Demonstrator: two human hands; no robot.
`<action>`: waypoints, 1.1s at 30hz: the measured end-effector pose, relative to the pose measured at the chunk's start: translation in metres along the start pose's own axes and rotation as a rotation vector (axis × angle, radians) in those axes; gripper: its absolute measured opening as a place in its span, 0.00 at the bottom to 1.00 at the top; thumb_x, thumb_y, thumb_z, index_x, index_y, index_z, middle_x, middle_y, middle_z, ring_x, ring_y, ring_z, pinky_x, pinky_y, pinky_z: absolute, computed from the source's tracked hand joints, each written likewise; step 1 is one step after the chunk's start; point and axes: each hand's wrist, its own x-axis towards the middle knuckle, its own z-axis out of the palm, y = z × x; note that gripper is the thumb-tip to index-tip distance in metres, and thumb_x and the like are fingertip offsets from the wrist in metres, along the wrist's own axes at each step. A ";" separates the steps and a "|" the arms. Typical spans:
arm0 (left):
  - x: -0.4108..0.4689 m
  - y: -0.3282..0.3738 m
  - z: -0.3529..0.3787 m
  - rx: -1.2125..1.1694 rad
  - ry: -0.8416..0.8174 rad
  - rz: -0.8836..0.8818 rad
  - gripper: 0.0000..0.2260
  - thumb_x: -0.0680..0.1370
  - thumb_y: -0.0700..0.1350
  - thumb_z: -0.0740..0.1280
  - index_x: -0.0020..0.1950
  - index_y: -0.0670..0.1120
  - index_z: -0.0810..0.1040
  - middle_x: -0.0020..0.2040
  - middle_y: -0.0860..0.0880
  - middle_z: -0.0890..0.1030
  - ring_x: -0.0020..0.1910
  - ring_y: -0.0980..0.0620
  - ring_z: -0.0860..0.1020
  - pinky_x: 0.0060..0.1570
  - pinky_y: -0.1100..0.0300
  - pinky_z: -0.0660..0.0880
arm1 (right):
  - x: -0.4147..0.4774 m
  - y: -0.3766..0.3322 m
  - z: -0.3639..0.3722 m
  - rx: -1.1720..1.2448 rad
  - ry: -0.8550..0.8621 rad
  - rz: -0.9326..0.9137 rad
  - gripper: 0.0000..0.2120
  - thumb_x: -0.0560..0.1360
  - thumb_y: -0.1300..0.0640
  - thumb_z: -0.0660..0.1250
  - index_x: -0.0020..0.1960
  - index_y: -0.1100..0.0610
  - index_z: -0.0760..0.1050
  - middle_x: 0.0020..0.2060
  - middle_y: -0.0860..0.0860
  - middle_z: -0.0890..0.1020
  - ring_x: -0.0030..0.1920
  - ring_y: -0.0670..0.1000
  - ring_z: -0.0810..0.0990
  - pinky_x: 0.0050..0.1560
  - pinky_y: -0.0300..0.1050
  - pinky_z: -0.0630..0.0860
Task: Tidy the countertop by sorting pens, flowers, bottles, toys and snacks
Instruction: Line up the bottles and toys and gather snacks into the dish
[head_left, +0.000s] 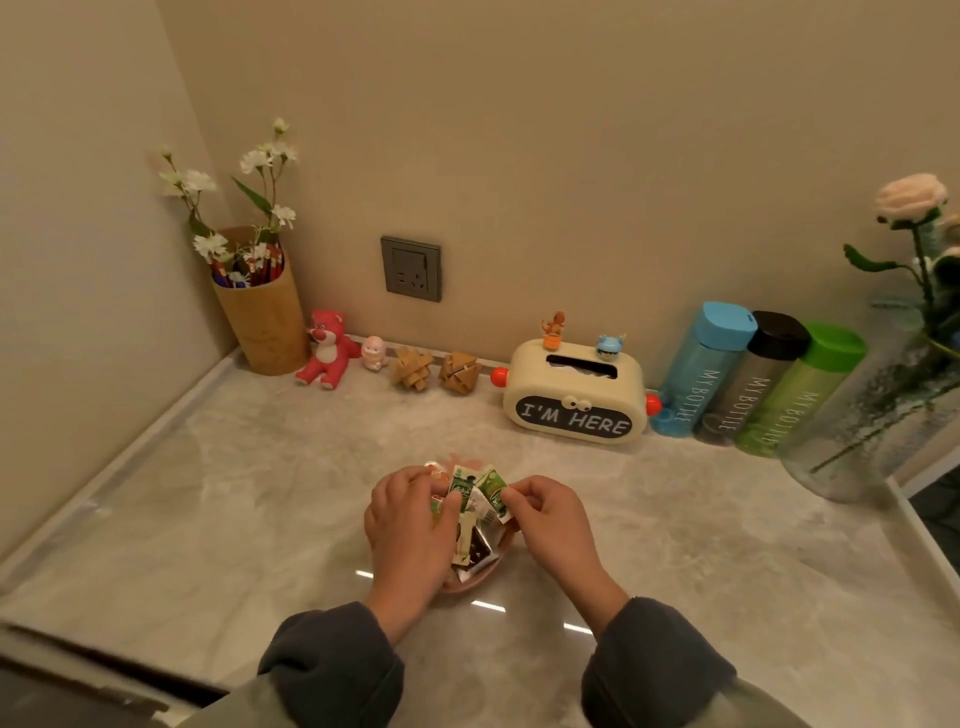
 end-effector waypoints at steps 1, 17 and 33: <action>0.002 -0.006 0.001 0.019 -0.007 0.001 0.04 0.78 0.54 0.63 0.51 0.55 0.74 0.64 0.56 0.69 0.69 0.54 0.61 0.68 0.54 0.58 | 0.001 0.001 0.007 0.002 0.018 0.008 0.06 0.76 0.53 0.68 0.40 0.49 0.80 0.36 0.47 0.84 0.38 0.46 0.83 0.43 0.49 0.81; 0.019 -0.033 0.004 -0.135 -0.209 -0.058 0.24 0.78 0.51 0.65 0.72 0.50 0.63 0.75 0.50 0.59 0.74 0.50 0.58 0.73 0.54 0.58 | -0.003 0.021 0.039 -0.111 0.196 0.084 0.05 0.76 0.52 0.67 0.47 0.50 0.81 0.51 0.47 0.71 0.45 0.39 0.74 0.42 0.28 0.68; 0.037 -0.014 0.011 -0.474 -0.427 -0.109 0.26 0.78 0.43 0.67 0.73 0.49 0.61 0.72 0.49 0.64 0.70 0.49 0.65 0.70 0.49 0.66 | -0.029 0.022 0.024 -0.022 0.371 0.184 0.03 0.78 0.52 0.63 0.48 0.44 0.73 0.42 0.43 0.81 0.42 0.42 0.80 0.43 0.43 0.78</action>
